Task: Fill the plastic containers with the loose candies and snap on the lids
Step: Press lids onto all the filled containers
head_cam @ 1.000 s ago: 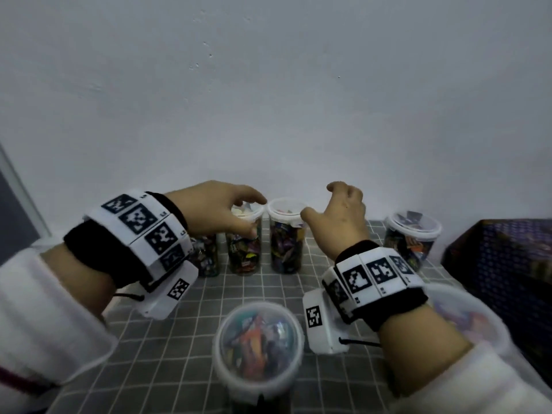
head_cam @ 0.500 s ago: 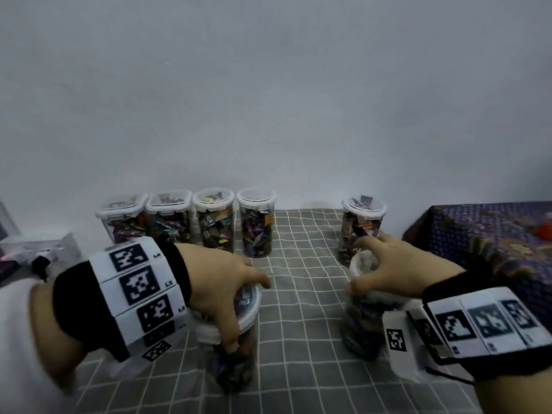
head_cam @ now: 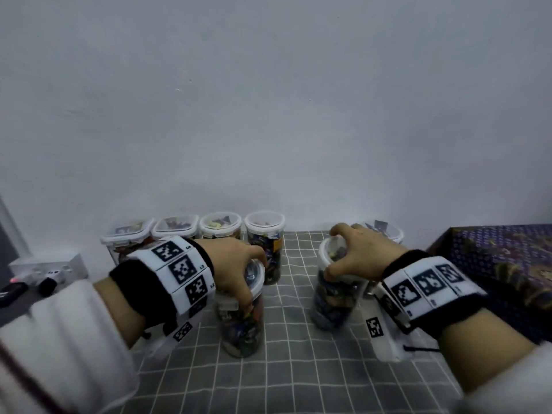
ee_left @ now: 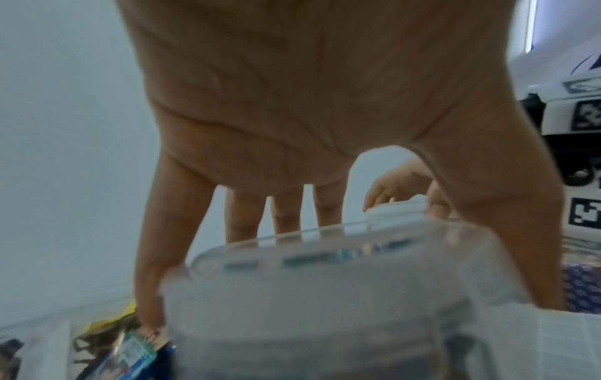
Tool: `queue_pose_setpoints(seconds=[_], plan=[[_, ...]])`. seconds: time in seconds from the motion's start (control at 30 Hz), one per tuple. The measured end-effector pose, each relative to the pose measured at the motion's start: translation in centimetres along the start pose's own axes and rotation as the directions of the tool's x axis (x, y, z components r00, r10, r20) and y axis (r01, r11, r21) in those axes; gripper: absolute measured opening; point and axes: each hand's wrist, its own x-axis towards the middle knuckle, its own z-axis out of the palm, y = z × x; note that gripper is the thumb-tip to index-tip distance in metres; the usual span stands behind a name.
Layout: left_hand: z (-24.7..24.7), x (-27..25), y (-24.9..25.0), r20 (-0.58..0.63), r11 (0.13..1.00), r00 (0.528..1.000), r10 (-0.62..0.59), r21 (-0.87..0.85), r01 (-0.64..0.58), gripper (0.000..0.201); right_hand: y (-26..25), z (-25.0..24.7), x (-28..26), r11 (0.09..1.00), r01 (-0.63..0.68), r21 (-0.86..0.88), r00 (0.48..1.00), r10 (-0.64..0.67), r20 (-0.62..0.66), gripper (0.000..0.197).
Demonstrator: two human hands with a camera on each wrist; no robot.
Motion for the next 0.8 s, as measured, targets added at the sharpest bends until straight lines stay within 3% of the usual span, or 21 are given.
queue_pose_setpoints(seconds=[0.27, 0.43, 0.8], plan=[[-0.5, 3.3, -1.6, -0.023, 0.993, 0.998, -0.055, -0.103, 0.053, 0.075, -1.8, 0.6, 10.1, 0.997, -0.060, 0.048, 0.993, 0.064, -0.098, 0.079], [-0.4, 3.6, -2.5, -0.002, 0.984, 0.998, -0.062, -0.167, 0.061, 0.076, -2.0, 1.3, 14.3, 0.994, -0.103, 0.040, 0.990, 0.106, -0.089, 0.084], [-0.2, 3.3, -3.1, -0.005, 0.974, 0.998, -0.065, -0.216, 0.062, 0.078, -1.9, 1.7, 16.0, 0.996, -0.091, 0.004, 0.995, 0.091, -0.030, 0.087]])
